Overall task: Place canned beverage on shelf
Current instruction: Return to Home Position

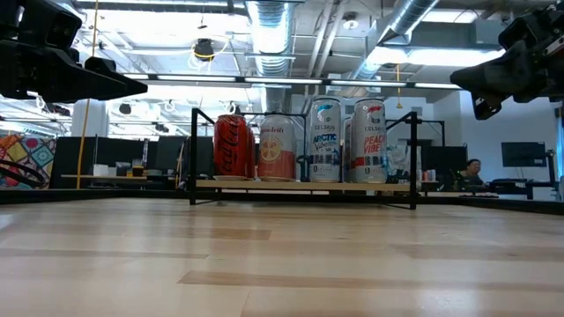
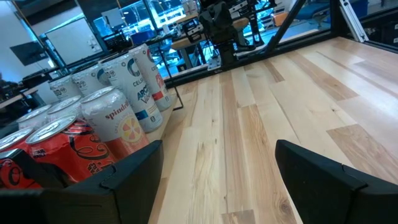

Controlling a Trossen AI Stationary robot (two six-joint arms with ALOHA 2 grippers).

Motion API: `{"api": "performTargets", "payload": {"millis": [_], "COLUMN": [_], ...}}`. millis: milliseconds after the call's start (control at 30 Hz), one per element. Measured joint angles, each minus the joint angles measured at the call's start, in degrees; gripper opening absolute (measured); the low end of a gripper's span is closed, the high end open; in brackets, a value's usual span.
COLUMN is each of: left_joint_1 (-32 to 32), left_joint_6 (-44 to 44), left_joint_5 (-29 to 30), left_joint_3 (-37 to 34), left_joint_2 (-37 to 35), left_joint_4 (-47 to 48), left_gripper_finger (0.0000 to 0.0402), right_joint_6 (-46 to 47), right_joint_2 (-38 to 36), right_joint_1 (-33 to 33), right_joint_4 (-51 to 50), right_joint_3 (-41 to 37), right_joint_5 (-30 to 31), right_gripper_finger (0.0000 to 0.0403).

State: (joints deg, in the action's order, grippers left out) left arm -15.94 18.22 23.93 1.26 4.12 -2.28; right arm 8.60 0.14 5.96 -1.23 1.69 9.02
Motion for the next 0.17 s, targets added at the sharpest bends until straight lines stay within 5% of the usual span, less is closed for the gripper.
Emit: {"api": "performTargets", "payload": {"millis": [167], "left_joint_1": [0.02], "left_joint_6": [0.00], "left_joint_5": [-0.01], "left_joint_3": [0.00], "left_joint_2": [-0.02], "left_joint_4": [0.00], "left_gripper_finger": [0.0297], "right_joint_6": [0.00], "right_joint_2": [0.00], "right_joint_1": [0.00], "right_joint_4": [0.00], "right_joint_3": [0.00], "right_joint_5": [0.00], "right_gripper_finger": [0.0049]}}
